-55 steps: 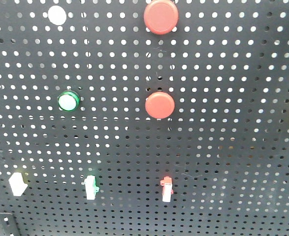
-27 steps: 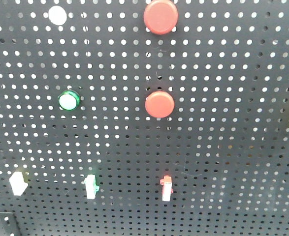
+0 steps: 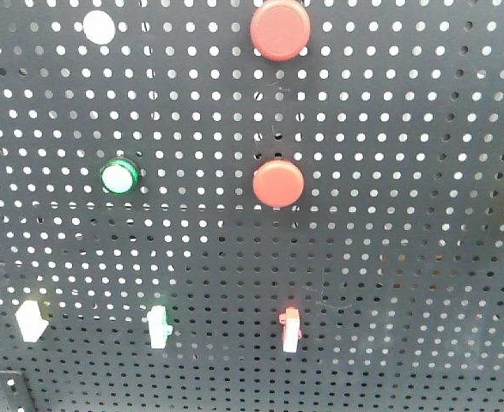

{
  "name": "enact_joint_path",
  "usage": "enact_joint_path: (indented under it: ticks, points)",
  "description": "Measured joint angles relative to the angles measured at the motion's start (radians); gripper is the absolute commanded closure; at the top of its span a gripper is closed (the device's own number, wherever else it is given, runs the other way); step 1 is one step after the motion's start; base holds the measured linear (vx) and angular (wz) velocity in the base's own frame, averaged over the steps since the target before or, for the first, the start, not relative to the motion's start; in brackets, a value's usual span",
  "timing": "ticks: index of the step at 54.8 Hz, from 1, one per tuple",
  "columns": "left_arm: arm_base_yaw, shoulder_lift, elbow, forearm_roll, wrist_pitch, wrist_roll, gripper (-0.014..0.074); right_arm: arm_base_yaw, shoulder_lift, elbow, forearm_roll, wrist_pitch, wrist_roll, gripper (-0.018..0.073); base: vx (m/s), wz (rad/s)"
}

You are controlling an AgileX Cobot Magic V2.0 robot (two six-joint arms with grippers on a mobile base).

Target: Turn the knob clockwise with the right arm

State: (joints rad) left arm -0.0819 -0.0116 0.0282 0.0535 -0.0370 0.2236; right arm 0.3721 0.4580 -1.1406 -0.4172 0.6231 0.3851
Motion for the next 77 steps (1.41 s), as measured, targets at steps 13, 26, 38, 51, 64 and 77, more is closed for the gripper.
enact_joint_path:
  ticks: [13, 26, 38, 51, 64, 77]
  points:
    - [0.000, 0.000, 0.000, 0.000, 0.000, 0.000, 0.0603, 0.000, -0.030, 0.253, -0.116, -0.289, -0.048, 0.0565, 0.00, 0.00]
    - [0.000, 0.000, 0.000, 0.000, 0.000, 0.000, 0.0603, 0.000, -0.030, 0.409, -0.086, -0.285, -0.023, 0.0564, 0.00, 0.00]
    - [0.000, 0.000, 0.000, 0.000, 0.000, 0.000, 0.0603, 0.000, -0.030, 0.524, -0.085, -0.270, -0.021, 0.0564, 0.00, 0.00]
    - [0.000, 0.000, 0.000, 0.000, 0.000, 0.000, 0.0603, 0.000, -0.030, 0.613, -0.046, -0.266, -0.036, 0.0564, 0.00, 0.00]
    - [0.000, 0.000, 0.000, 0.000, 0.000, 0.000, 0.0603, -0.021, -0.030, 0.807, 0.233, -0.387, -0.260, 0.0564, 0.00, 0.00]
    - [0.000, 0.000, 0.000, 0.000, 0.000, 0.000, 0.0603, -0.225, -0.155, 0.998, 0.339, -0.568, -0.304, 0.0564, 0.00, 0.00]
